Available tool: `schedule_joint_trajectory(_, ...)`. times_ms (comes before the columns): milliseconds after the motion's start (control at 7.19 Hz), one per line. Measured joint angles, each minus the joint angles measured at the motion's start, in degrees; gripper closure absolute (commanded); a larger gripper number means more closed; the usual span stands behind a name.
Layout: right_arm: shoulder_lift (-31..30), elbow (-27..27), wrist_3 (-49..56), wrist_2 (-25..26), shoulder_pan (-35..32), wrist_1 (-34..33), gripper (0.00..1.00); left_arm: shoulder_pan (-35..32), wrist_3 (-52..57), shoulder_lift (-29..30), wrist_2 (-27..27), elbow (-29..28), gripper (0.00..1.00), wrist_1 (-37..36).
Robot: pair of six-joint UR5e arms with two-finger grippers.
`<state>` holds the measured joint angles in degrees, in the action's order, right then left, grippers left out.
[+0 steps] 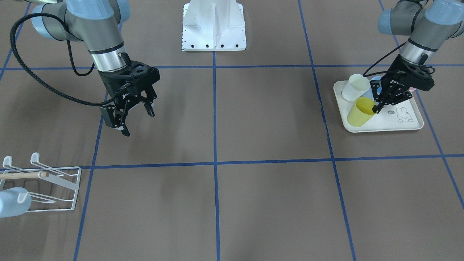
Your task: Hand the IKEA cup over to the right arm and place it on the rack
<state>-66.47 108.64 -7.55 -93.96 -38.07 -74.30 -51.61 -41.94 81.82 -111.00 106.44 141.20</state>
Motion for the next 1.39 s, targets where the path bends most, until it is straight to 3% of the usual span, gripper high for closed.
schedule_joint_trajectory(278,-0.5,-2.3,0.0,0.0,1.3,8.0,0.01,-0.4,-6.3,0.8,-4.7,5.2,1.00,0.0)
schedule_joint_trajectory(556,-0.7,-4.4,-0.2,0.0,3.6,16.0,0.01,-0.2,-21.0,5.8,-9.0,8.6,1.00,0.6)
schedule_joint_trajectory(973,-0.8,-5.6,-1.1,-0.1,8.0,26.0,0.01,2.8,-42.3,17.0,-9.5,9.4,1.00,1.7)
schedule_joint_trajectory(1390,-1.1,-10.0,-2.0,0.0,11.9,41.8,0.01,8.3,-47.5,23.0,-6.8,9.1,1.00,3.0)
